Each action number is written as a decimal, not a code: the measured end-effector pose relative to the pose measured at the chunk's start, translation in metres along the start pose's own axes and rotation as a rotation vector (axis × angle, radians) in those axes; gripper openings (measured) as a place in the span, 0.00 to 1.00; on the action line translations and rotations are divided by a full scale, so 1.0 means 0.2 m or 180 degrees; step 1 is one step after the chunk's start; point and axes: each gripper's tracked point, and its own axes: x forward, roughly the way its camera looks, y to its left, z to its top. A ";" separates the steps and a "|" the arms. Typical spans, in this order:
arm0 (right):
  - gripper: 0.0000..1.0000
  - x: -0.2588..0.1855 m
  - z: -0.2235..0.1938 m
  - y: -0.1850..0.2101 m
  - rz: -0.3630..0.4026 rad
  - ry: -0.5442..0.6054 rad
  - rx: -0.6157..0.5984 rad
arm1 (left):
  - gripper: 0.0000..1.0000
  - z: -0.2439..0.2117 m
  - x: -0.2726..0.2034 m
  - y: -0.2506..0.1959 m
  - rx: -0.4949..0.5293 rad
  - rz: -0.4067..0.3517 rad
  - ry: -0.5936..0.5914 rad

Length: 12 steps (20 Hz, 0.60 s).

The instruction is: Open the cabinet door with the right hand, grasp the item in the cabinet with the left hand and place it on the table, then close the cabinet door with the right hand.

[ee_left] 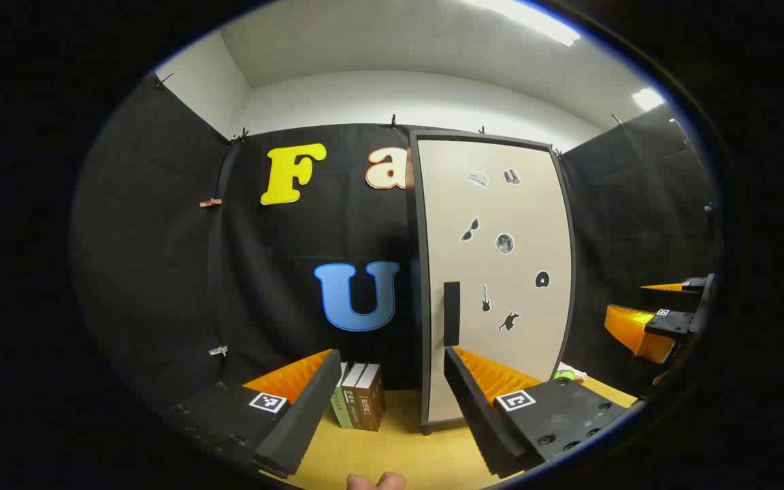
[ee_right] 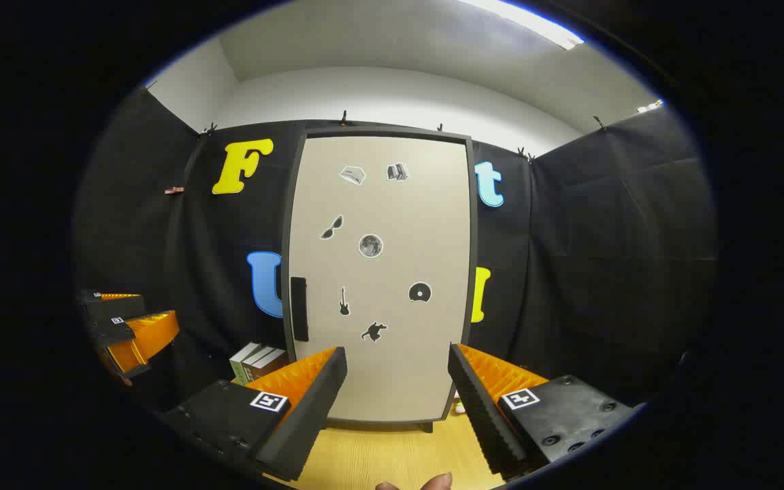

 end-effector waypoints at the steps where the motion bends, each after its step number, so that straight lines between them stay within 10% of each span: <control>1: 0.98 0.00 0.00 -0.01 -0.0013 -0.0006 -0.0005 | 0.96 0.00 0.00 0.00 -0.0004 -0.0004 0.0002; 12: 0.98 -0.02 0.03 0.00 -0.0004 -0.0028 0.0031 | 0.96 0.02 -0.02 0.03 0.0018 0.0008 -0.0031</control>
